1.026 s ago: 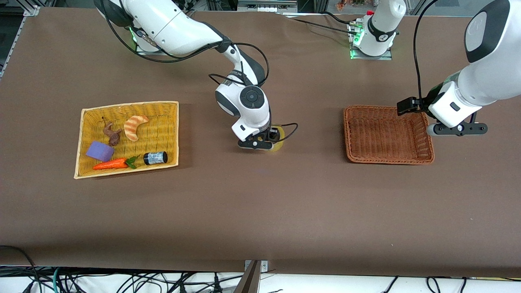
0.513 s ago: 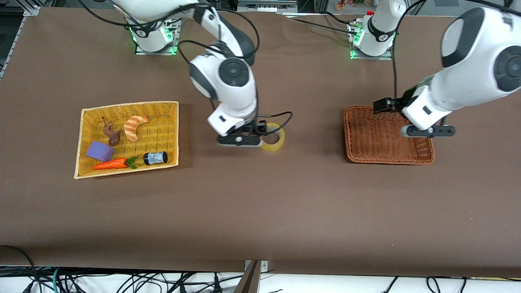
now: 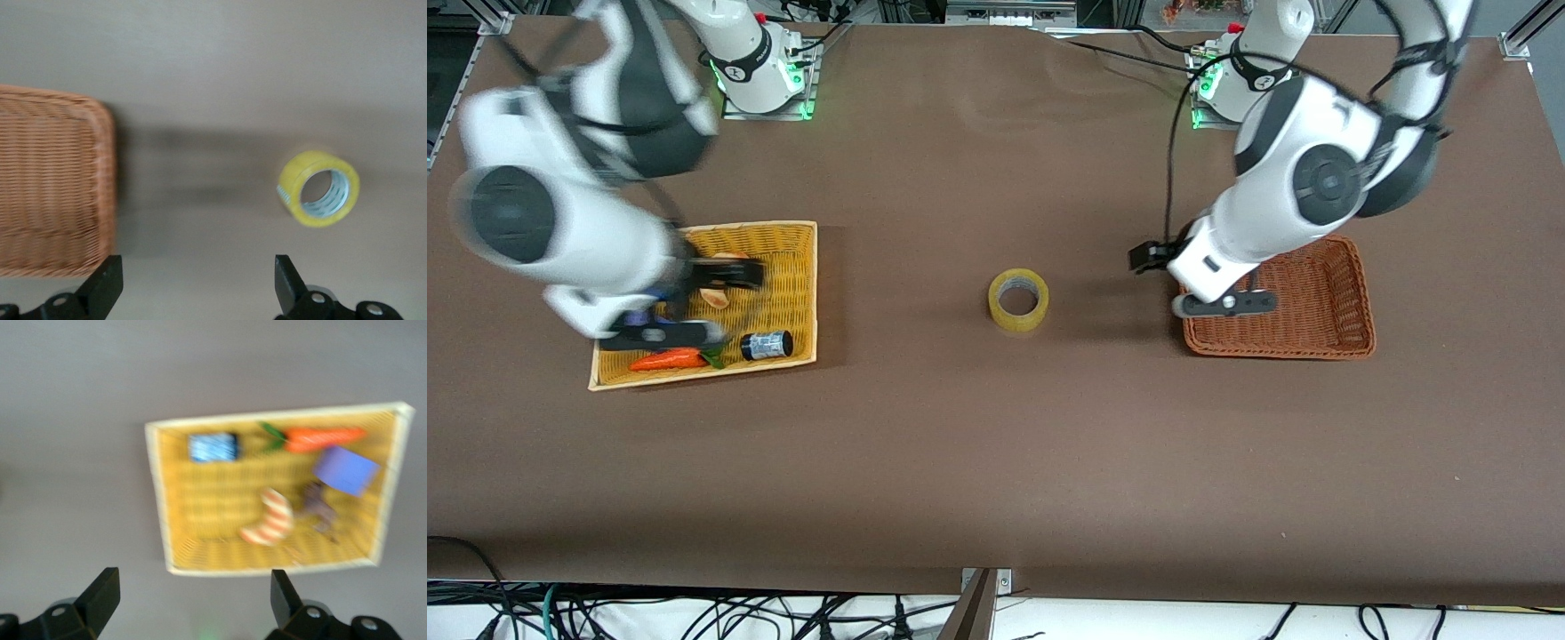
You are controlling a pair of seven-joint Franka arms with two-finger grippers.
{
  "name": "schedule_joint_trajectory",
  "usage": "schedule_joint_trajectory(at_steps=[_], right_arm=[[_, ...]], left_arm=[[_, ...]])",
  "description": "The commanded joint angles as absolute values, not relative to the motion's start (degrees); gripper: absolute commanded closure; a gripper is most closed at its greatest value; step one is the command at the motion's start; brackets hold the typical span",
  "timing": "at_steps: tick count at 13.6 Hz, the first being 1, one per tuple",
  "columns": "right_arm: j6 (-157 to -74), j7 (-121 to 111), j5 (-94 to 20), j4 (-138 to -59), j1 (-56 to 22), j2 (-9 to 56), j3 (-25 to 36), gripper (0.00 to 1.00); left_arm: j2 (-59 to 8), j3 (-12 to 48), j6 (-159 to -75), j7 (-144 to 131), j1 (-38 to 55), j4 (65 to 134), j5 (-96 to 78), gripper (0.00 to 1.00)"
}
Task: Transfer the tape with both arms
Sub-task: 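Grasp the tape roll's rim with the left gripper while the right retracts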
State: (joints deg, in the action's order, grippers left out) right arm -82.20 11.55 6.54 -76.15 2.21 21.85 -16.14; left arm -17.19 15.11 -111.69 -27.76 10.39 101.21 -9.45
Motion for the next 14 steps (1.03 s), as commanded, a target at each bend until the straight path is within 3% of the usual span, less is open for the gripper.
schedule_joint_trajectory(at_steps=[1,4,6,10,14], right_arm=[[-78.76,10.11,6.06,-75.16,2.90,20.83,-14.34,0.00],[-78.83,8.89,5.98,-73.57,2.90,20.83,-10.39,0.00],[-79.54,8.60,5.63,-74.17,2.64,17.68,-6.95,0.00],[-88.84,8.70,5.89,-88.55,4.83,7.06,-6.86,0.00],[-89.73,7.83,5.10,-93.86,6.77,-0.33,-4.94,0.00]], left_arm=[[-24.67,15.38,-119.15,-31.63,13.70,100.11,-10.98,0.00],[-29.78,15.38,-127.51,-36.28,17.30,99.67,-12.04,0.00],[-33.82,15.38,-128.84,-39.36,19.24,98.27,-11.95,0.00],[-37.96,15.21,-134.81,-42.00,22.58,97.82,-11.51,0.00],[-40.08,14.68,-138.08,-42.54,24.08,97.65,-10.99,0.01]])
